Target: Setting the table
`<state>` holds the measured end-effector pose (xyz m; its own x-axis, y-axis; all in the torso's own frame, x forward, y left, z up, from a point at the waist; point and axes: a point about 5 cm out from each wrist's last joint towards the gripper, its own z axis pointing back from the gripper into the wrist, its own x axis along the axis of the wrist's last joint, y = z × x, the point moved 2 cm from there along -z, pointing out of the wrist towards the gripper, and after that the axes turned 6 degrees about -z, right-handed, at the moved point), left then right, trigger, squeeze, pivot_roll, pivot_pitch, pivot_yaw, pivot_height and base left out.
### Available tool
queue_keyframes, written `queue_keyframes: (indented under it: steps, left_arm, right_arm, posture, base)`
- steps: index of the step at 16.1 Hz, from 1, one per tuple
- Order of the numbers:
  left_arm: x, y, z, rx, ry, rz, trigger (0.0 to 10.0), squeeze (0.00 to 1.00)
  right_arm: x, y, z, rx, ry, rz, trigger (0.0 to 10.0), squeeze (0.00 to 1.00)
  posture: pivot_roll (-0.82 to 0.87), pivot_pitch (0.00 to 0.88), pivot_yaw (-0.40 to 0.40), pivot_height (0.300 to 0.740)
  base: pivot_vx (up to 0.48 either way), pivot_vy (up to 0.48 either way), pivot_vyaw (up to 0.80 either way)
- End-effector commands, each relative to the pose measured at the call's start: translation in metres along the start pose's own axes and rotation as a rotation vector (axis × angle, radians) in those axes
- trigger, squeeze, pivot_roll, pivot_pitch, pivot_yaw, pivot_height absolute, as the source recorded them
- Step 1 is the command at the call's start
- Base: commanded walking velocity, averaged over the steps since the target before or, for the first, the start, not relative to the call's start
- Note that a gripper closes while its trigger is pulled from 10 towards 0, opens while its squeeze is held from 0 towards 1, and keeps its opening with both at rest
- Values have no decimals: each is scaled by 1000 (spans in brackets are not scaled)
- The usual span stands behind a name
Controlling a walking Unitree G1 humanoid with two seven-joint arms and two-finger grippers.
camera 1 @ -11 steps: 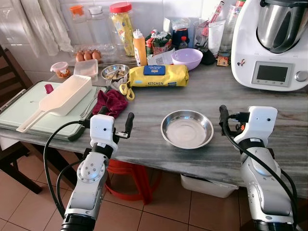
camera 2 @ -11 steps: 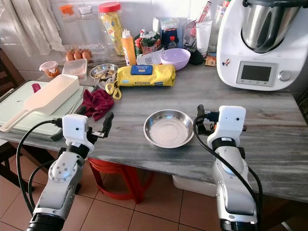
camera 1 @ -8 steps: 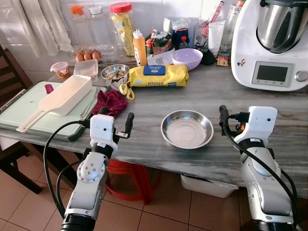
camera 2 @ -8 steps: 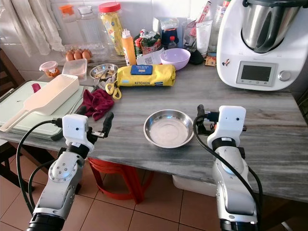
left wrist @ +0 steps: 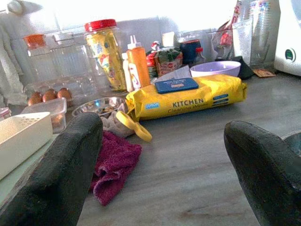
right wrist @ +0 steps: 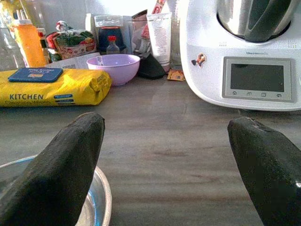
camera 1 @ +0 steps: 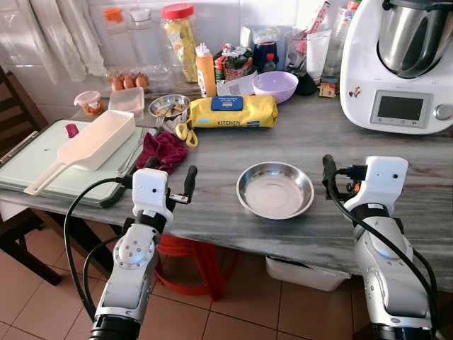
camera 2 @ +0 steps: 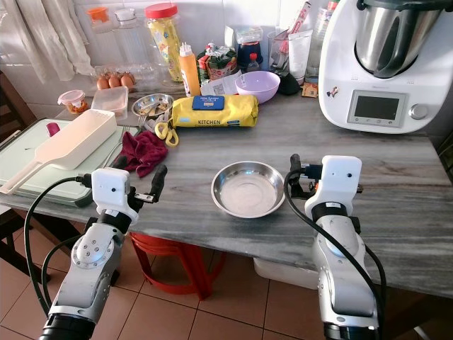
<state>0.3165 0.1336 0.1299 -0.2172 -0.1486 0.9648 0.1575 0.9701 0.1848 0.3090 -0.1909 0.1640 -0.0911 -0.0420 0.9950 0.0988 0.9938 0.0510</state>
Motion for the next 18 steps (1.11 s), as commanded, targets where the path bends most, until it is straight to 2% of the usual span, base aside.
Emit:
queue_keyframes:
  steps: [1,3,4,6,8,10,12,13,16,18]
  left_arm:
    - [-58,13,-5,139,315,260,10000,0]
    - [-58,13,-5,139,315,260,10000,0]
    - [-52,16,-9,134,307,204,10000,0]
    - [-44,17,-13,118,277,151,10000,0]
    - [-37,13,-18,98,246,156,10000,0]
    - [-37,12,-22,92,246,160,10000,0]
    - [-23,14,-25,104,182,212,10000,0]
    - [-11,14,-29,103,133,223,10000,0]
    - [-4,14,-30,113,109,225,10000,0]
    - [-2,12,-28,65,119,181,10000,0]
  right_arm:
    - [-78,25,-12,74,268,35,10000,0]
    - [-78,25,-12,74,268,35,10000,0]
    - [-69,32,-10,88,236,15,10000,0]
    - [-56,43,-7,133,193,-45,10000,0]
    - [-54,41,-5,128,194,-51,10000,0]
    - [-55,39,-8,92,145,-51,10000,0]
    - [-48,40,-7,114,110,0,10000,0]
    - [-35,34,-8,75,56,32,10000,0]
    - [-21,28,-9,61,-18,28,10000,0]
    - [-15,24,-5,54,-29,-19,10000,0]
  posture:
    - [-60,0,64,740]
    - [-60,0,64,740]
    - [-43,0,80,740]
    - [-46,0,83,740]
    - [-58,0,90,740]
    - [-64,3,93,740]
    - [-70,14,95,740]
    - [-71,25,87,740]
    - [-74,28,80,740]
    - [-73,35,77,740]
  base:
    - [0,0,0]
    - [0,0,0]
    - [0,0,0]
    - [0,0,0]
    - [0,0,0]
    - [0,0,0]
    - [0,0,0]
    - [0,0,0]
    - [0,0,0]
    - [0,0,0]
